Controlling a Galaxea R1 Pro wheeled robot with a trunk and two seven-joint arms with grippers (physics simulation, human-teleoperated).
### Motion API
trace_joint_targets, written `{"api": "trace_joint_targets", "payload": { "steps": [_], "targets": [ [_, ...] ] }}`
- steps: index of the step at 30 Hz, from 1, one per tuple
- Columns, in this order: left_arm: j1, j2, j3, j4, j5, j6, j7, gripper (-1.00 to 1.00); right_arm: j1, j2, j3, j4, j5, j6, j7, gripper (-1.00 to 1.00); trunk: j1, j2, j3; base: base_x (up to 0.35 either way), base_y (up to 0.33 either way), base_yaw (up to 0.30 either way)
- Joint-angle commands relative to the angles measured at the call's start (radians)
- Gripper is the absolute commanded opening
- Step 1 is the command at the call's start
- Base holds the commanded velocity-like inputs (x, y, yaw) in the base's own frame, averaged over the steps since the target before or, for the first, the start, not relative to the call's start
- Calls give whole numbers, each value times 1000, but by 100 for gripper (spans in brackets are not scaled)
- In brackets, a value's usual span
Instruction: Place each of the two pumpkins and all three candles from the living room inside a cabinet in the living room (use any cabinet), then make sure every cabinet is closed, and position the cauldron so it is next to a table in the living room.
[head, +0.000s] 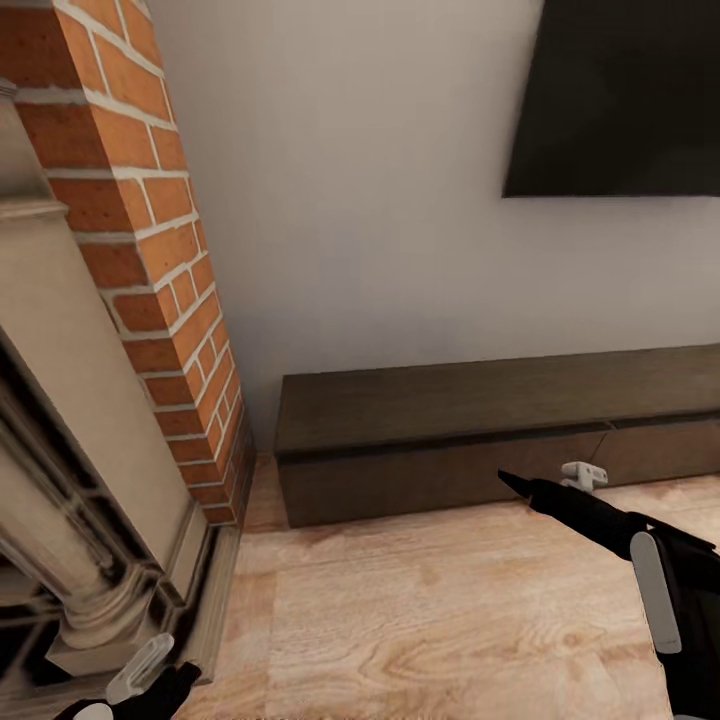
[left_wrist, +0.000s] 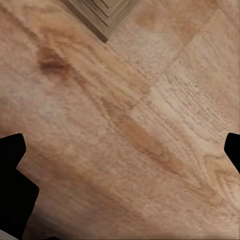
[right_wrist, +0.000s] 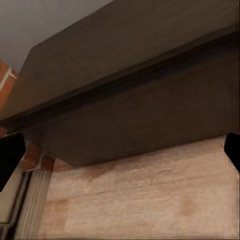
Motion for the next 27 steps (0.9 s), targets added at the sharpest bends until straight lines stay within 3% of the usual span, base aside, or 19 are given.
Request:
{"api": "trace_joint_targets", "payload": {
  "steps": [1,3,5,8,12,15,18,19,20,21,22,23,24,27],
  "targets": [
    [0,0,-4,-5,10,1,7,100,-1,-2,-4,-10,1,8,3,100,0,0,-1,-83,59,-233],
    [-3,1,-14,-12,10,2,7,100,-3,-4,-7,-18,4,17,3,100,0,0,-1,-59,42,-242],
    [-19,1,-50,-26,11,3,6,100,-9,-8,-11,-30,27,67,2,100,0,0,-1,-30,22,-254],
    [-96,4,-142,-38,10,9,12,100,-15,-46,-19,-57,110,167,2,100,0,0,-1,-13,10,-261],
    [-183,3,-236,-41,9,13,16,100,-18,-82,-20,-69,167,201,2,100,0,0,-1,-5,3,-264],
    [-265,0,-387,-10,-8,2,27,100,-17,-102,-7,-82,191,201,3,100,0,0,-1,-1,1,-265],
    [-281,-2,-401,-7,-20,3,29,100,-17,-104,6,-84,201,201,3,100,0,0,-1,0,0,-266],
    [-302,-6,-405,-6,-23,5,30,100,-18,-105,9,-84,216,201,3,100,0,0,-1,0,0,-266],
    [-356,-31,-419,-3,-27,9,37,100,-18,-102,14,-84,270,201,2,100,0,0,-1,0,0,-266],
    [-359,-36,-422,-4,-27,8,43,100,-18,-101,15,-84,276,201,2,100,0,0,-1,0,0,-266],
    [-345,-50,-495,-31,-31,-28,132,100,-15,-95,20,-85,312,201,-1,100,0,0,-1,0,0,-266],
    [-342,-50,-507,-39,-32,-34,137,100,-14,-94,21,-85,316,201,-4,100,0,0,-1,0,0,-266],
    [-330,-52,-552,-59,-36,-51,151,100,-13,-89,22,-85,330,201,-65,100,0,0,-1,0,0,-266],
    [-328,-52,-562,-54,-37,-54,154,100,-11,-86,26,-85,333,201,-93,100,0,0,-1,0,0,-266]
  ]
}}
